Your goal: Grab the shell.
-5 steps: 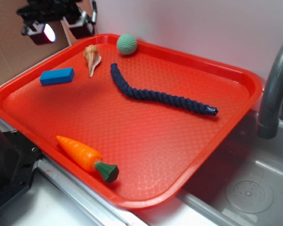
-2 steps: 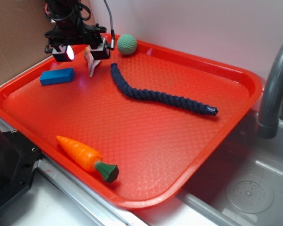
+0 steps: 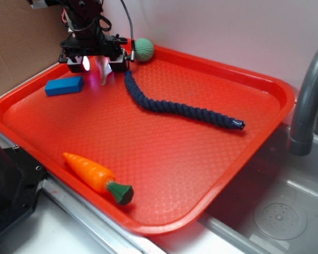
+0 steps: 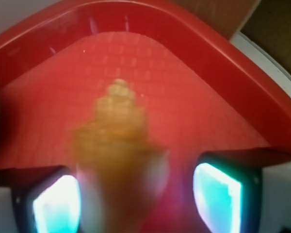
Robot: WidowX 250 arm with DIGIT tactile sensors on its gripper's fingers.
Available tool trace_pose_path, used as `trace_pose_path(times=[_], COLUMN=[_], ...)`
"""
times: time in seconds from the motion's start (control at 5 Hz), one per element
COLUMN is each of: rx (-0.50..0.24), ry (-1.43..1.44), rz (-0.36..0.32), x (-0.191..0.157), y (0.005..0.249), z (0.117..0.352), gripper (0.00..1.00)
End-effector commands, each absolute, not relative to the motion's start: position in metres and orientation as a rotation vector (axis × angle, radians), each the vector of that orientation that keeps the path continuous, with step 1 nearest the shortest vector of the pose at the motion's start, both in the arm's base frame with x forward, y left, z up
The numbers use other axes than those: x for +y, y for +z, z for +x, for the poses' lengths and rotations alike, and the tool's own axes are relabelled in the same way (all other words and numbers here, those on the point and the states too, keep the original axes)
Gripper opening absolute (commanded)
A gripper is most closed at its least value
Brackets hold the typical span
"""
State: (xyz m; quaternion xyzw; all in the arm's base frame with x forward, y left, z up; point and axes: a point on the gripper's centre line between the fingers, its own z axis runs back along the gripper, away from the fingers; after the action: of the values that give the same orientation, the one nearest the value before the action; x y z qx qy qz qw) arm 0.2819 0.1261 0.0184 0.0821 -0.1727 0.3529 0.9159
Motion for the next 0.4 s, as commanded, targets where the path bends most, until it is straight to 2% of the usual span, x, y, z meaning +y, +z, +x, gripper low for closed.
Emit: trace_pose_path(times=[0.0,0.2], rx=[-0.409,-0.395], ry=[0.710,0.711], rz=[0.153,0.152], x=[0.1293,0.1284], y=[0.0275,0.0283], z=[0.2900,0.2886], gripper=[0.00,0.00])
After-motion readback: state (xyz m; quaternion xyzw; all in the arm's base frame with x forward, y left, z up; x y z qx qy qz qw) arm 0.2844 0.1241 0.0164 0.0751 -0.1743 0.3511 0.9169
